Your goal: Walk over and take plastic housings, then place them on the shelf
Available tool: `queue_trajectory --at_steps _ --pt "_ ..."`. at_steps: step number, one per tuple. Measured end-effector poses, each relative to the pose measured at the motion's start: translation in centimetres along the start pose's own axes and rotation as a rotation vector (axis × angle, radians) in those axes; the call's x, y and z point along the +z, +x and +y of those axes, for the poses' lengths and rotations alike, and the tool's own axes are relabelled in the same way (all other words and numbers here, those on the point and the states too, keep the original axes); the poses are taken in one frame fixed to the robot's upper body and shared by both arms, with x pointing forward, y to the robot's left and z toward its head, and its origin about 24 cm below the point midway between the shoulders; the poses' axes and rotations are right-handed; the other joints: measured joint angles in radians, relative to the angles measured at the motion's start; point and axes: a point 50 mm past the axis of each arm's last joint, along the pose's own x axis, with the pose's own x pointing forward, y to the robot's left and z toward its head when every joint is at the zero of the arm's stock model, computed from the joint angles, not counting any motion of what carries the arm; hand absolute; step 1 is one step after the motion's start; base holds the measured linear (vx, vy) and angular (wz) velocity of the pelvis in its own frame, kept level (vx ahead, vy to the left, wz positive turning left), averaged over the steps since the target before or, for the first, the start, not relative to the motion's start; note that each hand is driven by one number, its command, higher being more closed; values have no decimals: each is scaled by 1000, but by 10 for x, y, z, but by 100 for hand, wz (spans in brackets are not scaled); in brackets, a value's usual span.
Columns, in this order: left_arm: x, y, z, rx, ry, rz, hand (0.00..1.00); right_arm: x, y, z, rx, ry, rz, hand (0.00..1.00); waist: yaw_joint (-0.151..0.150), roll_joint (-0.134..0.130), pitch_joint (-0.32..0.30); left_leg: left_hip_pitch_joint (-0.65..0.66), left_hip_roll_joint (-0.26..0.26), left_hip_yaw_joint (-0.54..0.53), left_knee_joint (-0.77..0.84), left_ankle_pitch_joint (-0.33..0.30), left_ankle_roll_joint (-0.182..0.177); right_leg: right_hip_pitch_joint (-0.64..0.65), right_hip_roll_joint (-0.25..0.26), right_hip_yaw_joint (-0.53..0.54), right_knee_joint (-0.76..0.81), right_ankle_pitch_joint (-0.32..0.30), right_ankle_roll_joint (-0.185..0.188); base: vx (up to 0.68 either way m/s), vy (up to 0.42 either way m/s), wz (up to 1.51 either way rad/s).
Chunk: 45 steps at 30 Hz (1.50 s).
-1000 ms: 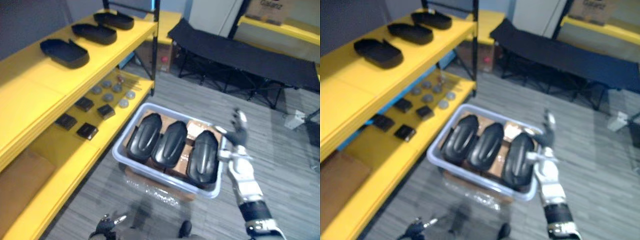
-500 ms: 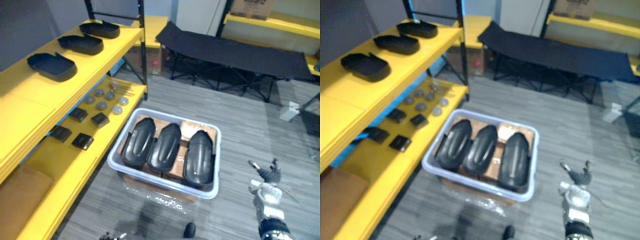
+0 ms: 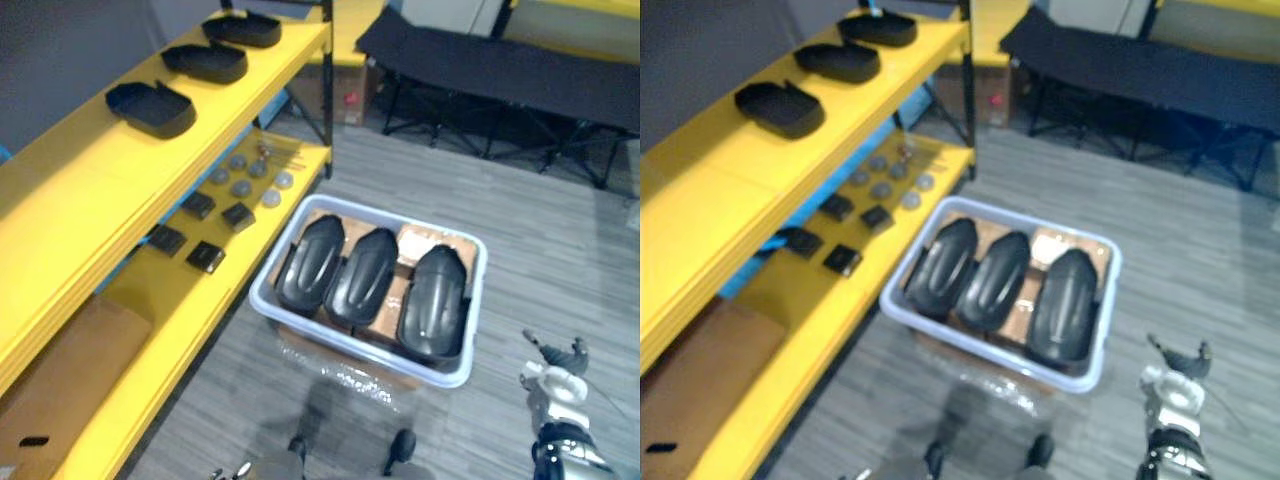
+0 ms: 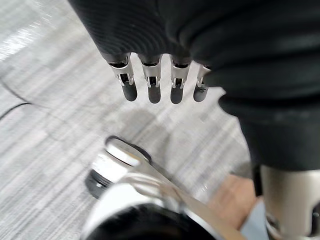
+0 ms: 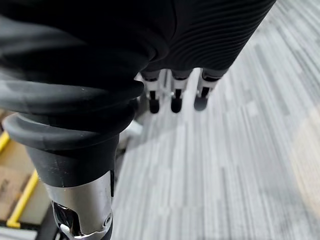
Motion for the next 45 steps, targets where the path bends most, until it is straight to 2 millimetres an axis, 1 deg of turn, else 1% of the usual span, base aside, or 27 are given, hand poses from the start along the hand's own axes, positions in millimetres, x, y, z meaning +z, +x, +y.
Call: queue_trajectory --at_steps 1,2,3,5,6,8,9,12,15,19,21,23,27,30,32,33,34,40,43,45 --pt "3 0 -1 -18 -3 -9 0 12 2 6 6 19 -26 0 -1 -2 25 -13 0 0 11 -1 0 -20 -3 2 28 -5 -6 -72 -4 3" --pt "8 1 -2 -35 -16 -28 0 25 4 10 11 36 -55 0 2 3 40 -34 -1 -1 24 0 0 -48 -6 5 49 -10 -11 -94 -1 -3" --pt "12 1 -3 -51 -30 -45 0 40 6 14 17 52 -88 0 4 0 76 -39 -2 0 32 0 -1 -60 -7 17 68 -13 -14 -65 -3 -2" --pt "14 1 -4 -69 -36 -53 0 51 8 15 18 62 -113 0 4 -1 96 -50 -2 -1 43 -1 -2 -69 -9 17 79 -17 -17 -28 0 -1" --pt "15 1 -4 -76 -57 -59 0 56 9 13 18 47 -132 0 9 -2 109 -51 -1 -1 45 -1 -2 -76 -11 19 93 -23 -20 0 0 0" --pt "16 1 -5 -79 -62 -62 0 60 10 13 17 48 -143 0 10 -3 118 -51 -1 -3 45 -1 -2 -80 -12 19 104 -30 -20 0 0 0" --pt "17 1 -5 -84 -62 -67 0 66 10 15 18 43 -160 0 10 -4 133 -51 0 -3 47 -2 -3 -83 -13 20 114 -35 -21 0 0 0" --pt "19 2 -6 -91 -65 -72 0 78 10 17 2 22 -198 0 11 -6 148 -71 1 -3 53 -2 -3 -104 -13 23 121 -38 -23 0 0 0" --pt "19 2 -6 -97 -71 -74 0 84 9 21 5 15 -214 0 12 -9 154 -70 4 1 52 -3 -5 -113 -12 29 134 -44 -29 7 -5 -4" --pt "21 2 -8 -111 -93 -81 0 96 9 23 27 -22 -254 0 23 -10 165 -80 3 14 52 -4 -5 -134 -13 46 141 -45 -29 0 3 -10" --pt "25 3 -10 -122 -100 -91 0 103 10 24 37 -33 -262 0 25 -9 192 -84 3 11 56 -4 -5 -134 -14 45 147 -47 -29 -12 -2 2" --pt "29 4 -12 -129 -103 -103 0 114 8 30 53 -52 -290 0 28 -9 222 -88 3 8 61 -4 -5 -139 -15 43 151 -47 -29 -33 -4 4" --pt "28 4 -12 -132 -102 -99 0 126 5 40 83 -74 -321 0 32 -10 228 -129 0 -3 79 -4 -5 -169 -17 37 159 -47 -30 1 -2 7" --pt "28 4 -13 -140 -99 -99 0 136 3 46 98 -82 -342 0 34 -8 243 -139 -1 -13 90 -4 -5 -169 -19 28 161 -48 -30 2 -1 10" --pt "28 4 -14 -143 -98 -98 0 145 1 51 125 -95 -358 0 46 -7 264 -142 -1 -15 91 -4 -6 -171 -19 26 162 -48 -31 -13 -2 2" --pt "28 4 -14 -143 -98 -99 0 146 1 51 135 -103 -359 0 55 -7 265 -154 -1 -16 94 -4 -6 -182 -19 25 164 -49 -32 0 0 0" --pt "28 4 -14 -142 -98 -99 0 147 0 52 144 -113 -364 0 58 -8 266 -159 -1 -16 94 -4 -6 -187 -19 25 166 -49 -32 -8 -4 3" --pt "28 4 -13 -140 -112 -105 0 160 -5 64 209 -141 -400 0 62 -8 269 -192 -4 -27 125 -4 -6 -203 -21 18 175 -50 -33 8 -2 4" --pt "30 4 -13 -138 -132 -121 0 174 -7 67 219 -192 -425 0 62 -8 269 -212 -4 -38 127 -5 -6 -224 -22 17 188 -53 -37 -31 -2 6" --pt "31 4 -13 -138 -132 -122 0 175 -6 65 217 -202 -411 0 67 -7 269 -227 -4 -40 130 -5 -6 -241 -24 17 199 -56 -40 -40 -8 4"
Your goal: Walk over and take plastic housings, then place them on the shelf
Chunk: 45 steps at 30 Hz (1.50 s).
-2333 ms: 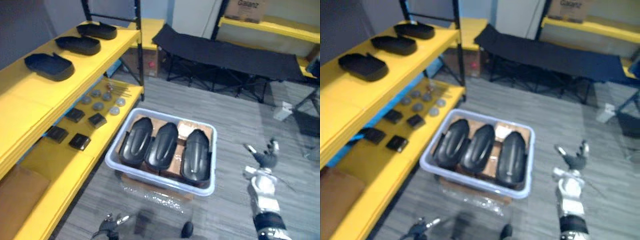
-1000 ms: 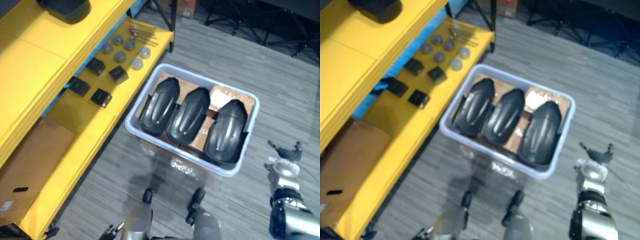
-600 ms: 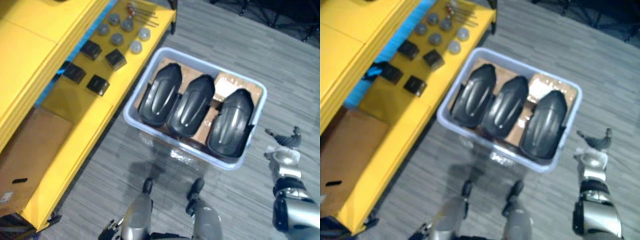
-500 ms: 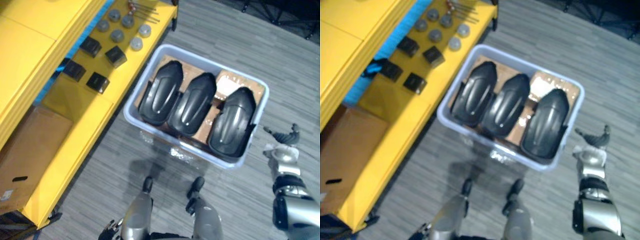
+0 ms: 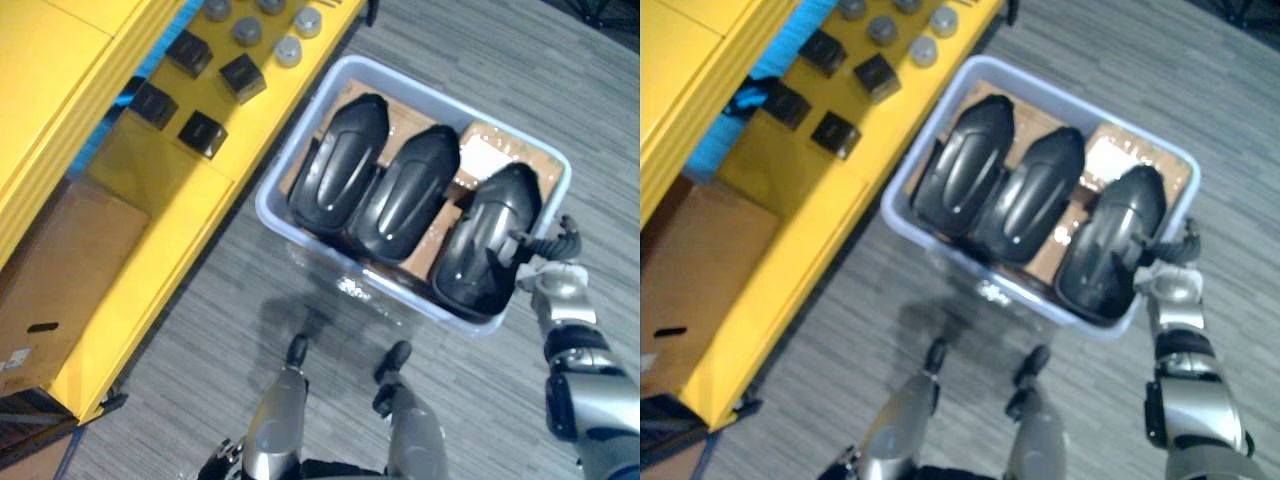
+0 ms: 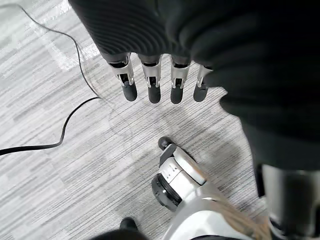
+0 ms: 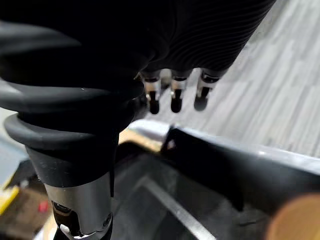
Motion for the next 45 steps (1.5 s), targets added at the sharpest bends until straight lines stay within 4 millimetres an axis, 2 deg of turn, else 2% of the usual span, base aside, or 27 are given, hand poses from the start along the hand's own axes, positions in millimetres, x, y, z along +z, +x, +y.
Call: queue_trajectory --at_steps 3,4,9,15,27,32,36,41,44,45 --pt "-1 0 -1 1 -1 3 0 -18 -1 -1 13 -53 91 0 17 10 6 0 1 -4 11 -1 -2 -1 -2 0 18 -9 -6 -22 -8 1" --pt "0 1 -2 1 -1 3 0 -24 -2 -1 13 -73 116 100 18 10 6 -2 1 -4 12 -1 -3 -3 -2 0 19 -10 -6 -37 -1 1" --pt "6 6 -9 -17 8 -5 0 -38 -4 -2 7 -132 167 100 17 11 6 -28 1 -5 13 3 -9 -28 -2 3 23 -10 -6 -16 0 0" --pt "12 9 -14 -23 9 -15 0 -40 -3 -9 -35 -173 184 100 15 11 6 -26 4 -3 12 4 -11 -31 0 4 26 -10 -7 0 0 0" --pt "15 11 -15 -6 8 -20 0 -45 -4 -10 -78 -243 209 100 19 15 8 -33 7 -6 -10 16 -19 -47 0 3 27 -12 -10 0 0 0" --pt "21 12 -18 -11 16 -70 0 -46 -4 -12 -103 -300 206 100 22 16 9 -32 6 -7 -12 16 -19 -47 0 1 27 -12 -11 0 0 0" --pt "33 16 -21 -8 -71 -79 0 -47 -5 -12 -115 -304 202 100 17 16 9 -21 6 -18 -16 19 -22 -25 0 -13 21 -12 -11 13 -3 9" --pt "66 16 -25 14 -117 -186 0 -53 -11 -13 -126 -322 146 100 12 10 8 66 11 -27 -66 34 -22 67 8 -28 -20 -6 -4 11 -5 8" --pt "86 15 -18 93 -125 -237 0 -59 -17 -13 -123 -351 114 100 7 -3 -5 113 13 -22 -107 45 -19 113 15 -30 -64 8 4 13 -1 0" --pt "92 14 -12 136 -148 -247 0 -65 -22 -11 -113 -367 104 100 3 -18 -35 113 14 -21 -121 52 -19 114 19 -32 -86 18 5 47 -2 -2"
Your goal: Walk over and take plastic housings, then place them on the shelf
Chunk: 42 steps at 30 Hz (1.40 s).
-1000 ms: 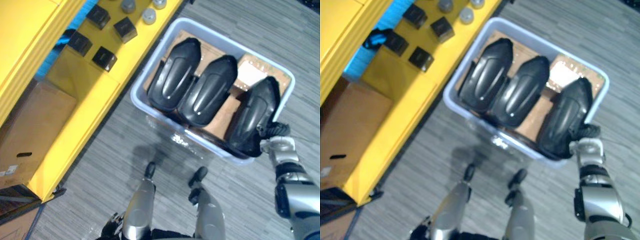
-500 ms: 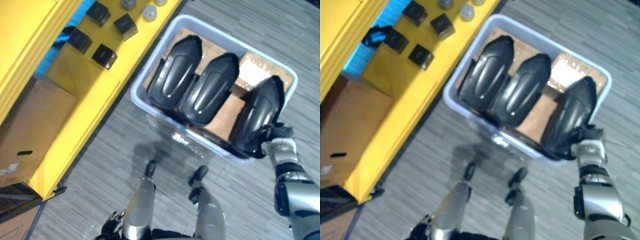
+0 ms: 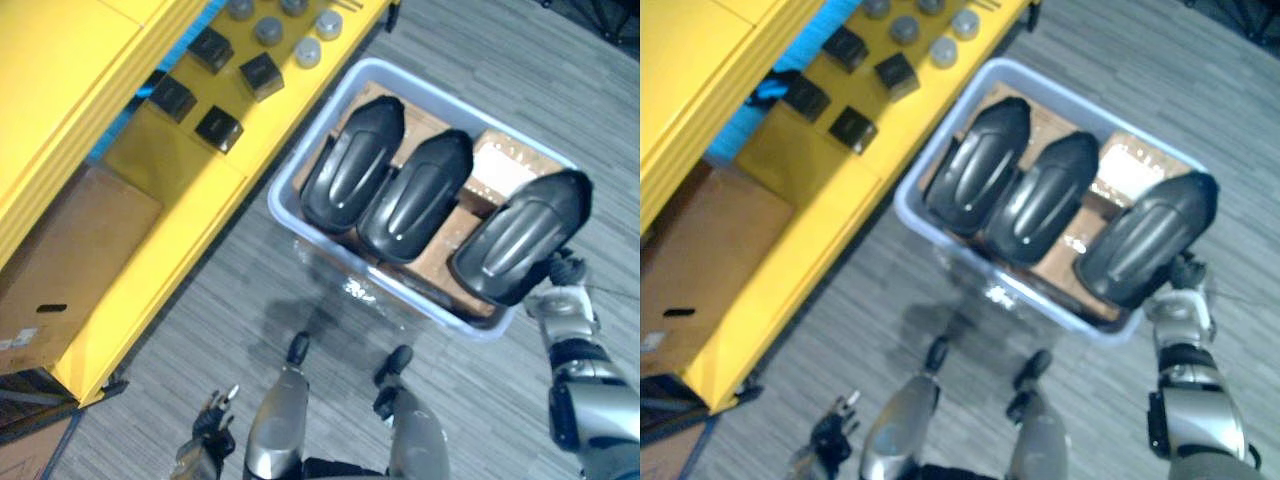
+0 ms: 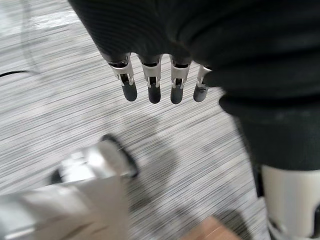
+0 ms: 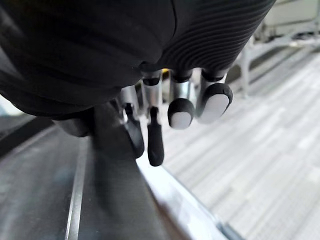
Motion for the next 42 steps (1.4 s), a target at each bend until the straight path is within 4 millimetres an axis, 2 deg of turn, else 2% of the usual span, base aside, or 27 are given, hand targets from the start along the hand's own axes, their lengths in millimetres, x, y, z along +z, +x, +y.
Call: queue_trajectory --at_steps 3,5,7,8,9,11,12,13,17,18,20,22,24,26,27,29,32,35,42 --pt "21 1 4 38 -27 -61 0 -6 -11 11 13 0 -19 100 -16 -25 -33 28 2 3 -7 1 0 51 8 -19 -42 13 5 98 -11 9" --pt "53 -3 3 54 -70 -176 0 -23 -25 19 15 -24 -20 100 -16 -56 -106 53 6 18 -20 1 0 90 17 -28 -85 22 9 107 -18 7" --pt "80 -8 5 72 -92 -271 0 -26 -32 21 15 -28 -36 100 -18 -74 -158 80 8 24 -31 1 0 124 22 -30 -116 27 13 100 -17 -4" --pt "96 -13 6 69 -90 -326 0 -27 -33 17 -1 -28 -49 100 -21 -81 -197 84 9 38 -35 0 1 130 23 -30 -121 27 14 69 -6 -4" --pt "104 -15 6 68 -86 -353 0 -26 -33 13 -16 -21 -56 100 -23 -82 -213 87 11 52 -39 0 1 130 24 -30 -121 27 14 54 -1 -6" --pt "134 -26 5 44 -86 -456 0 -14 -30 -1 -74 2 -107 100 -29 -80 -240 109 13 68 -60 0 1 137 26 -23 -121 27 14 6 2 -10" --pt "137 -27 5 37 -82 -465 0 -12 -29 -2 -80 -3 -117 100 -31 -80 -243 110 13 71 -62 0 1 138 26 -23 -121 27 14 -25 -6 -9" --pt "150 -31 1 2 -56 -488 0 -4 -29 -7 -96 3 -153 100 -39 -79 -257 116 14 74 -62 0 1 141 26 -20 -121 28 16 0 0 0" --pt "163 -34 -13 -84 -22 -491 0 17 -29 -24 -154 -9 -255 100 -47 -76 -290 133 19 78 -61 -2 5 157 26 -19 -122 30 18 -6 -5 -1" --pt "170 -37 -20 -138 16 -521 0 30 -30 -35 -183 -18 -330 100 -49 -77 -311 136 21 82 -61 -4 8 160 28 -18 -123 30 18 -21 -25 -4" --pt "180 -41 -26 -192 69 -556 0 46 -31 -44 -205 -12 -406 100 -50 -78 -328 138 25 88 -60 -5 8 159 31 -14 -123 31 18 -19 -37 -11" --pt "200 -45 -32 -234 134 -610 0 71 -32 -51 -230 11 -510 100 -49 -76 -336 150 32 108 -59 -6 7 159 37 6 -127 34 14 -32 -39 -24" --pt "235 -53 -54 -354 219 -676 0 112 -39 -64 -261 20 -686 100 -51 -69 -343 153 38 126 -56 -6 5 153 40 15 -132 41 6 -61 -15 -24" --pt "248 -52 -69 -453 190 -648 0 134 -46 -69 -283 -2 -802 100 -53 -62 -350 153 38 131 -55 -6 5 151 40 22 -132 44 5 -43 -3 -11" --pt "251 -50 -73 -482 177 -623 0 142 -49 -68 -287 -10 -847 100 -58 -60 -356 153 38 132 -55 -6 5 149 40 23 -132 45 4 -25 1 -6" --pt "248 -41 -88 -557 144 -519 0 171 -64 -61 -277 -31 -1004 100 -72 -52 -376 154 40 140 -57 -6 5 148 40 31 -133 46 4 -15 8 -10" --pt "233 -35 -106 -613 145 -430 0 190 -79 -55 -258 -14 -1126 100 -73 -52 -378 156 43 144 -57 -6 5 144 42 32 -133 47 3 2 0 -5" --pt "214 -27 -116 -614 119 -367 0 202 -90 -47 -223 0 -1210 100 -68 -51 -379 157 44 143 -56 -6 5 144 47 31 -133 51 2 0 0 0" --pt "199 -30 -150 -699 60 -310 0 220 -116 -19 -147 85 -1323 100 -62 -50 -379 149 37 129 -40 -6 5 152 41 15 -133 59 3 -20 4 5"
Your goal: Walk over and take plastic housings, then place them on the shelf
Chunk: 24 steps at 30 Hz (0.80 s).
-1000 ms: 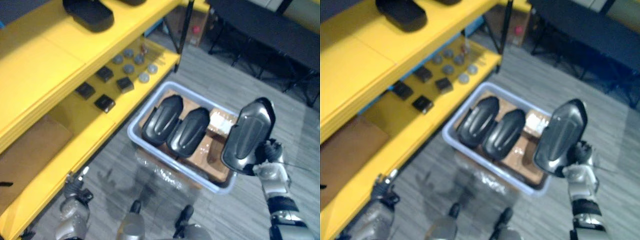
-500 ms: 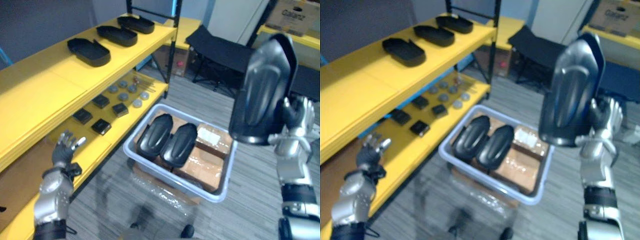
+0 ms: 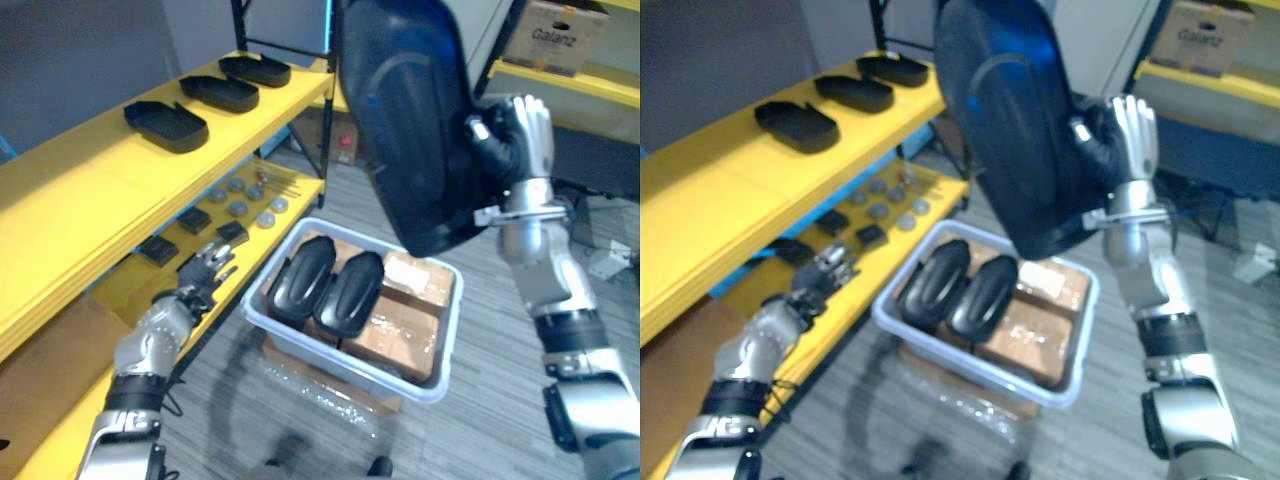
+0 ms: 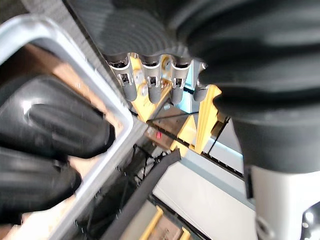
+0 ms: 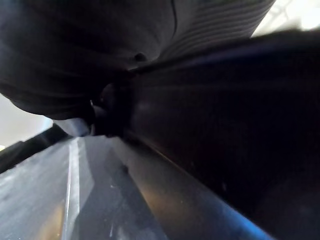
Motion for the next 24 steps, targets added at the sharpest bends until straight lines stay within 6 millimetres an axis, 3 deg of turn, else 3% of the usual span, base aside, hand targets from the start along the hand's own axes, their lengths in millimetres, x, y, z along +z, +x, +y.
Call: queue_trajectory --at_steps 9,10,11,16,20,24 --pt "-8 7 -24 18 16 -142 0 10 -5 23 -4 96 34 100 4 17 -9 -10 12 -10 2 4 -7 -2 13 -13 0 -9 -11 -11 -11 3" --pt "0 4 -52 -80 108 -215 0 0 -24 46 92 99 132 100 4 29 -17 -14 11 -21 1 5 -9 -1 13 -24 0 -8 -11 27 -19 15" --pt "3 3 -57 -104 110 -235 0 -3 -29 53 115 104 170 100 4 29 -17 -14 11 -24 1 5 -9 0 13 -27 0 -8 -10 25 -17 14" --pt "5 2 -62 -125 113 -254 0 -2 -35 62 131 135 212 100 9 29 -17 -15 11 -26 2 5 -9 1 13 -29 0 -8 -10 1 -2 1" --pt "16 -5 -89 -240 134 -328 0 2 -41 76 129 197 263 100 21 29 -17 -16 11 -28 5 5 -9 3 13 -31 0 -8 -10 0 0 0" --pt "25 -10 -97 -267 170 -391 0 6 -42 80 131 200 260 100 22 29 -17 -18 11 -30 11 5 -9 5 13 -33 0 -8 -10 0 0 0"
